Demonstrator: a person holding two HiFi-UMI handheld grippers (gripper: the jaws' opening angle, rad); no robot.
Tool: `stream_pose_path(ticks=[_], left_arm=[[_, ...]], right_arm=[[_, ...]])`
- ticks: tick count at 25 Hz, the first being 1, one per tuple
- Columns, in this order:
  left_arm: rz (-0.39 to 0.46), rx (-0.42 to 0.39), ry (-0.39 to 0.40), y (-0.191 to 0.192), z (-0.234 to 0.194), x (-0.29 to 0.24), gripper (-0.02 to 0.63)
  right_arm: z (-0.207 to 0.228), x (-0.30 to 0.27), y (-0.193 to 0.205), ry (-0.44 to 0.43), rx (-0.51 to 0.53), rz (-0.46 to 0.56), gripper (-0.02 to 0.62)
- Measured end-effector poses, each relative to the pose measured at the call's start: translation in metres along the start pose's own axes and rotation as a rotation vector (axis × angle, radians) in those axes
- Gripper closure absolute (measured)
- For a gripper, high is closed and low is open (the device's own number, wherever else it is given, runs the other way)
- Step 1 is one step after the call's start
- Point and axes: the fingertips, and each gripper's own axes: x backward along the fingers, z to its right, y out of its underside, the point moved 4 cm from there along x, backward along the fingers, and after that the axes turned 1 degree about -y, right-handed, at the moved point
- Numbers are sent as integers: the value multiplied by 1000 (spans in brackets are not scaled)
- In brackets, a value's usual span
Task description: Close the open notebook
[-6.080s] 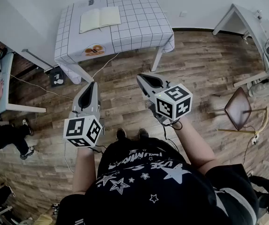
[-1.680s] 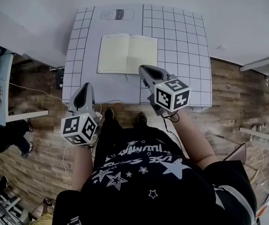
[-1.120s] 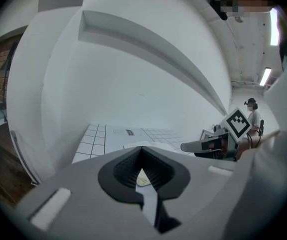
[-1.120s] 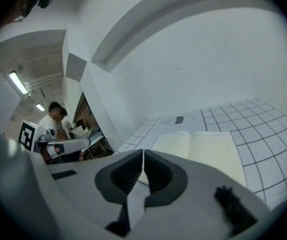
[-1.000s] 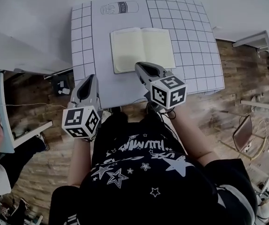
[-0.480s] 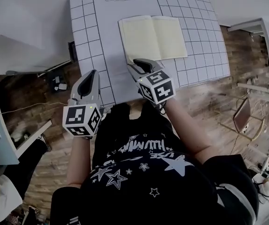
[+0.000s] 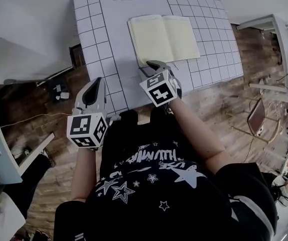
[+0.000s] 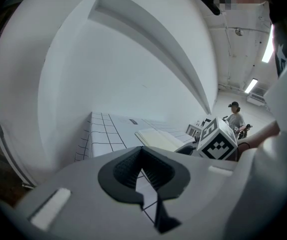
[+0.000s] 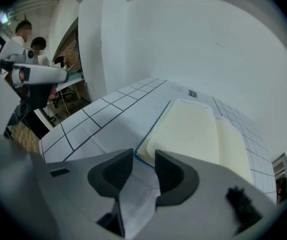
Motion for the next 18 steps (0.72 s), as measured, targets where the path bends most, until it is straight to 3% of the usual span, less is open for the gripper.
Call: stream_pose_path(ticks=[8,9,10,12,18], left_arm=[[-5,6,-14,0,-4,2,597],[-3,5,-16,0,-4,2,597],[-1,5,-17,-1,-4,1,597],[2,2,-17,-3,-2,0,597],[-6,-25,-2,-7,6,-6,597]], right_arm=[[-4,-5,-3,-12,82,-45,482],[-4,-5,-3,-11,98,-48,492],[-3,-5,-2,-8,118,-53,563],[-2,-5,-2,-8,151,-60,565],[2,5,-6,-34,84,0,571]])
